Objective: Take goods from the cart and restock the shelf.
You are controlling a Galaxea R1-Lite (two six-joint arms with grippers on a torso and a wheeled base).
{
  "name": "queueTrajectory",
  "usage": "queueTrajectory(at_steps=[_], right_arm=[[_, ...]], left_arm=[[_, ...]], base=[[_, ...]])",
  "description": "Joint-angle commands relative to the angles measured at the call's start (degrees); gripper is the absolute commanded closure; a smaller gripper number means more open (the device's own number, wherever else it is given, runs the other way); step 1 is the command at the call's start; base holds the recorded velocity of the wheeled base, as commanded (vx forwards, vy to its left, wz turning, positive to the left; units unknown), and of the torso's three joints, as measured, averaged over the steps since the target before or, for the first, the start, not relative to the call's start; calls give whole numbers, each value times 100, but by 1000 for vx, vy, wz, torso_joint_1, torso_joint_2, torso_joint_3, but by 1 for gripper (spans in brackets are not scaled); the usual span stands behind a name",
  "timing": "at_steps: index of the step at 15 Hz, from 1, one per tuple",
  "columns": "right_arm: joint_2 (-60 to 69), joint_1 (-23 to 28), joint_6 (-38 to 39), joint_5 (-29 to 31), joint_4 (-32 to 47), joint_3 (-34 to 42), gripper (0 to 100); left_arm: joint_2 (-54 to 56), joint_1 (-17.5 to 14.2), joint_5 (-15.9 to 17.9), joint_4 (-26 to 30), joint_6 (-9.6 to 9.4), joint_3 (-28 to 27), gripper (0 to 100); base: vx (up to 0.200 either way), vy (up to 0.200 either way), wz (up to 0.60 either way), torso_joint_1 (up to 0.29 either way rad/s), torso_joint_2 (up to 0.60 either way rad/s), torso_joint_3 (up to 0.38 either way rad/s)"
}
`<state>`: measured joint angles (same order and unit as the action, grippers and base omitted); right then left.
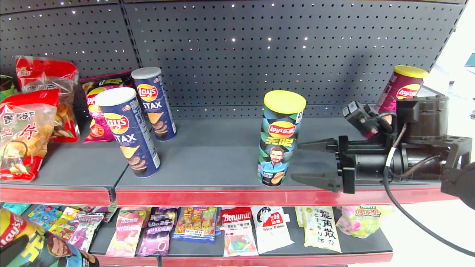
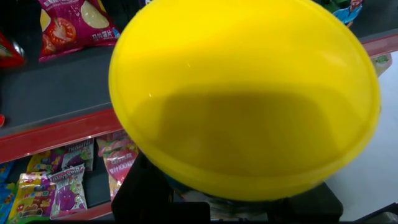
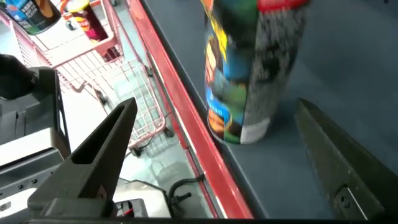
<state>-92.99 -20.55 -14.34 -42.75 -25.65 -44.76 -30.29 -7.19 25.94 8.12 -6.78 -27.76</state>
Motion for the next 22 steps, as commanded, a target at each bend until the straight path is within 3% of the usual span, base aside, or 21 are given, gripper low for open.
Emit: queueTrajectory(at_steps=[1, 5, 10, 13, 18, 21, 22], right_arm=[[378, 95, -8, 4, -2, 310, 0], [932, 201, 36, 426, -2, 838, 0], [2857, 201, 906, 2298, 16, 1998, 0], [3902, 210, 968, 3308, 34, 2683, 0], [5300, 210, 933, 5242, 86, 3149, 0], [6117, 210, 827, 5629, 420, 3334, 0], [7137, 227, 572, 5681, 1589, 3167, 0]], left_arm=[[-3, -1, -1, -3, 1, -2, 100], [-29, -1, 7, -3, 1, -19, 100], [-108, -1, 25, -3, 1, -10, 100], [-135, 7, 148, -3, 19, -10, 100], [-328, 7, 526, -3, 19, -28, 100], [-425, 7, 544, -38, 19, -54, 100], [-601, 7, 579, -276, 36, -45, 100]], base=[[0, 0, 0, 0, 0, 0], [0, 0, 0, 0, 0, 0], [0, 0, 0, 0, 0, 0], [0, 0, 0, 0, 0, 0], [0, 0, 0, 0, 0, 0], [0, 0, 0, 0, 0, 0], [0, 0, 0, 0, 0, 0]])
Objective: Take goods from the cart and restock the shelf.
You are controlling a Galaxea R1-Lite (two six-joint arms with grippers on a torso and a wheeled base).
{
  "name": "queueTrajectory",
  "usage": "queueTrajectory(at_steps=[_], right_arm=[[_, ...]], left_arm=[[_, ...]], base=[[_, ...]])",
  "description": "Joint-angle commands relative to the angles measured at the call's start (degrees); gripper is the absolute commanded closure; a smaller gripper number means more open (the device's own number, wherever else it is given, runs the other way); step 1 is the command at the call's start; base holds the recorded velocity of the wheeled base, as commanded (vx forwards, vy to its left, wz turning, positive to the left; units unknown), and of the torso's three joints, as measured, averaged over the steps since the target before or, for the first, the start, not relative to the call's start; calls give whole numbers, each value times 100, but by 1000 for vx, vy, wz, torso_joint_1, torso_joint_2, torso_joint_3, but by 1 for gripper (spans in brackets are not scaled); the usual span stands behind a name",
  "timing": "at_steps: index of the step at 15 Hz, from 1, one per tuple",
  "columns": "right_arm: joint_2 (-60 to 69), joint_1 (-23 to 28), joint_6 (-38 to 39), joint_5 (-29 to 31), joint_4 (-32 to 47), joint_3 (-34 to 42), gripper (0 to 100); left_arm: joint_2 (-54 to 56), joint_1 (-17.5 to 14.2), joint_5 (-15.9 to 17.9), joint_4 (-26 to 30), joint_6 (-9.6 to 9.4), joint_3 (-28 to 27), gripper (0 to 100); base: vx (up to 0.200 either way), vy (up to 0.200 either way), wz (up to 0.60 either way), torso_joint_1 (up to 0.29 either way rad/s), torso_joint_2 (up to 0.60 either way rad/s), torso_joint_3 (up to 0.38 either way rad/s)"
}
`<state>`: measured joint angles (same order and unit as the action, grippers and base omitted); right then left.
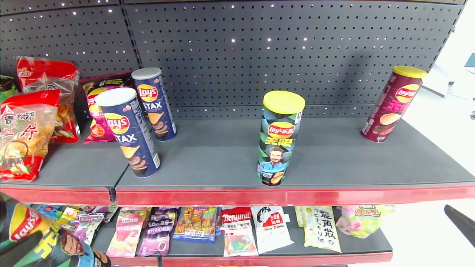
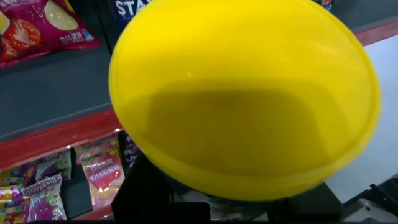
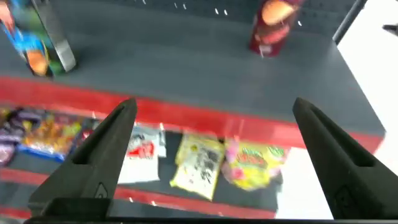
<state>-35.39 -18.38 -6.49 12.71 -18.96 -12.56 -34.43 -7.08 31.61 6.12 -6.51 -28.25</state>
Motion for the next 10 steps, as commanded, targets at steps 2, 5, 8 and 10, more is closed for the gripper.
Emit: queueTrajectory(at_steps=[2, 5, 8, 10], right_arm=[[1948, 283, -169, 284, 2159, -441, 0], [2194, 1794, 104, 302, 3319, -819, 0], [2757, 2550, 165, 12, 3311, -203, 0], [2985, 2489, 183, -735, 2775, 429, 0]], left_arm=[[-345, -4, 12, -234, 9, 3, 100], [-548, -4, 21, -603, 9, 3, 100], [-530, -4, 21, -621, 18, 3, 100], [-512, -4, 21, -630, 18, -14, 100]], base=[[0, 0, 0, 0, 0, 0], [0, 0, 0, 0, 0, 0], [0, 0, 0, 0, 0, 0], [0, 0, 0, 0, 0, 0]])
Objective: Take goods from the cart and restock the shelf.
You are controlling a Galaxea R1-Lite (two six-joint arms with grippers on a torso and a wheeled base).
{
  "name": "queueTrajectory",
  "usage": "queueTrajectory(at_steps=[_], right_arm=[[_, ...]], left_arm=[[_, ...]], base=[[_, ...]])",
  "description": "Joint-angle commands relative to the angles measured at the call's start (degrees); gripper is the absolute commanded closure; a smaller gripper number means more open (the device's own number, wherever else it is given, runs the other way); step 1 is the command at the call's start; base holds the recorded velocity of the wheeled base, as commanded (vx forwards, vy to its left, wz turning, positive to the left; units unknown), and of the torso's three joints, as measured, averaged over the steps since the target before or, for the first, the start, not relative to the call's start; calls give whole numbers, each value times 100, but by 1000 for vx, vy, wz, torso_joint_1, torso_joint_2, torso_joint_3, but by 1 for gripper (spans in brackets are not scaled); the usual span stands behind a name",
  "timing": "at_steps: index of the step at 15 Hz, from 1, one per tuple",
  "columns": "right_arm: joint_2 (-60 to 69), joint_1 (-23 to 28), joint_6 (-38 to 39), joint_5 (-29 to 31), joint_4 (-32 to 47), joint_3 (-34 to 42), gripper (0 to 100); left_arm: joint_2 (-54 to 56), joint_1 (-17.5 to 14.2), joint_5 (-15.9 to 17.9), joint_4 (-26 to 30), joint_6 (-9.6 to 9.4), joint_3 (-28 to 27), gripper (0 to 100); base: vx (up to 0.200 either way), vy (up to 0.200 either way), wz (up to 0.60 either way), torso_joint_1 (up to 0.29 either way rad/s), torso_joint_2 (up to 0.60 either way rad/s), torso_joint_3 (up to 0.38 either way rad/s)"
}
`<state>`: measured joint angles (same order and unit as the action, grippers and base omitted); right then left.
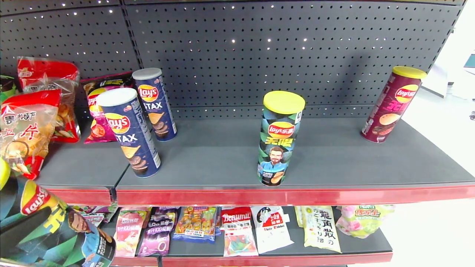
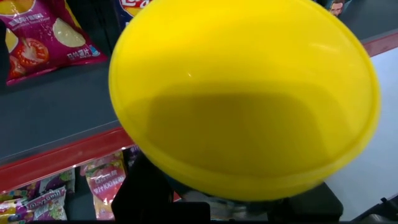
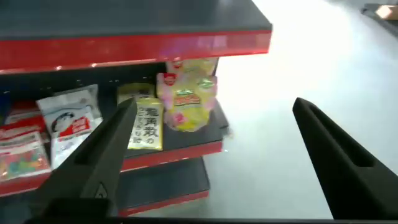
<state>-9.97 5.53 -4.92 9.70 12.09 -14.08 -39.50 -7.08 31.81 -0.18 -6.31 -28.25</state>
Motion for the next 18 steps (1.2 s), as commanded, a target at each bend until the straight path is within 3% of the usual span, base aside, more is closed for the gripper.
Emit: queueTrajectory(at_steps=[1, 2, 7, 10, 11, 14, 18], right_arm=[[443, 97, 9, -935, -1077, 1013, 0], [443, 97, -79, -1331, -1728, 1408, 0], [364, 141, 132, -1120, -1376, 1355, 0], [496, -272, 123, -1401, -1227, 1390, 0], [734, -536, 202, -1348, -1209, 1390, 0], [997, -553, 651, -777, -1218, 1399, 0], [997, -562, 510, -874, -1218, 1399, 0]], left_arm=[[3, -4, 1, 1, 7, -23, 100], [3, -4, 1, 1, 7, -23, 100], [118, -4, -8, 1, 43, 3, 100], [135, -12, -16, 1, 69, -23, 100], [179, -12, -16, 1, 78, -14, 100], [197, -12, -16, 9, 78, 38, 100], [232, -4, -16, 27, 78, 47, 100]], base=[[0, 0, 0, 0, 0, 0], [0, 0, 0, 0, 0, 0], [0, 0, 0, 0, 0, 0], [0, 0, 0, 0, 0, 0], [0, 0, 0, 0, 0, 0], [0, 0, 0, 0, 0, 0], [0, 0, 0, 0, 0, 0]])
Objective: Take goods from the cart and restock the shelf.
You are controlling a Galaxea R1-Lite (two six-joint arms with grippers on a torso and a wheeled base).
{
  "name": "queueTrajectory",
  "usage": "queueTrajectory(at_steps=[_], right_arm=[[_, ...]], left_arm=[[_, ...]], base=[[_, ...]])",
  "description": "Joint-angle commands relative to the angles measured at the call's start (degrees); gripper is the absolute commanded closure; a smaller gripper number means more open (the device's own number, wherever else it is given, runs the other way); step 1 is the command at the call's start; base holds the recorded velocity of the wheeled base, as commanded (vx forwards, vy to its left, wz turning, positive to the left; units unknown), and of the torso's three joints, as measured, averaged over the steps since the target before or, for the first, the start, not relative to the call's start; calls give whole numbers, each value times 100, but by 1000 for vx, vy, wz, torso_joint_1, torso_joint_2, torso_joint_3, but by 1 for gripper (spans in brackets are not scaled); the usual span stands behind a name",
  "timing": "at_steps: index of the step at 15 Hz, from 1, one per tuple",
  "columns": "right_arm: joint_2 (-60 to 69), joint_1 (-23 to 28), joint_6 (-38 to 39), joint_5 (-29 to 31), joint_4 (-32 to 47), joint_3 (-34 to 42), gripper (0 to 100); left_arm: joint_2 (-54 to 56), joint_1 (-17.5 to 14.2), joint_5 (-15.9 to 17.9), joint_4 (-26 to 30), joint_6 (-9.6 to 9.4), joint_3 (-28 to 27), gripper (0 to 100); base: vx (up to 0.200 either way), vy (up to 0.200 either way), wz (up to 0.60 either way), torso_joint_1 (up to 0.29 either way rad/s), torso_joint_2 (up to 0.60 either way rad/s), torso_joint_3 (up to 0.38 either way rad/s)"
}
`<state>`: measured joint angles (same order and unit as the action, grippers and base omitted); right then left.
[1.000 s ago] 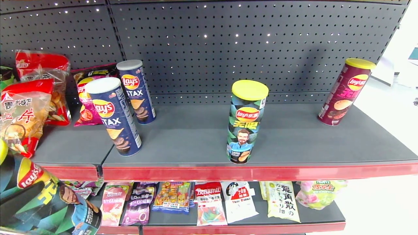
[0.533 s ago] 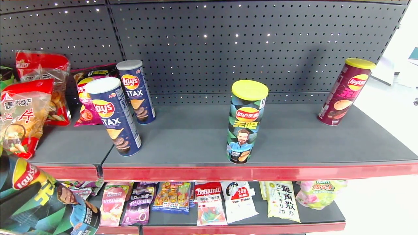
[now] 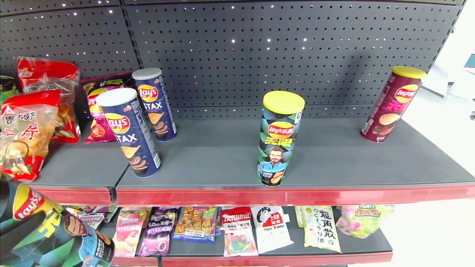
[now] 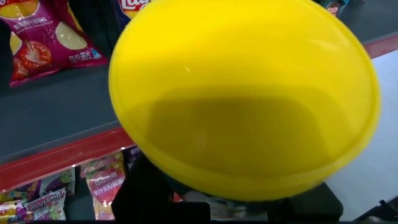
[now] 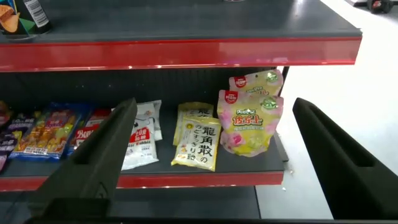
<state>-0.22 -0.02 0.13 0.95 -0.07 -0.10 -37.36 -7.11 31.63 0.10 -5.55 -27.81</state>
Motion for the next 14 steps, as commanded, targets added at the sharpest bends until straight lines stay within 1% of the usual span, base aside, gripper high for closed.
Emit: queueTrajectory(at_steps=[1, 5, 10, 12, 14], right_arm=[[22, -6, -5, 2, 7, 1, 0], [22, -6, -13, 2, -1, 1, 0], [22, -6, -13, -7, -1, 1, 0], [22, -6, -13, -7, -1, 1, 0], [22, -6, -13, -7, -1, 10, 0]], left_arm=[[36, -1, 1, -1, -8, 38, 100], [142, -10, 1, -1, -8, 74, 100], [124, -1, 1, -10, -8, 47, 100], [80, -1, 1, -19, 1, -32, 100], [-96, -10, 1, -19, 10, -278, 100]], base=[[0, 0, 0, 0, 0, 0], [0, 0, 0, 0, 0, 0], [0, 0, -600, 0, 3, 2], [0, 0, 0, 0, 0, 0], [0, 0, 0, 0, 0, 0]])
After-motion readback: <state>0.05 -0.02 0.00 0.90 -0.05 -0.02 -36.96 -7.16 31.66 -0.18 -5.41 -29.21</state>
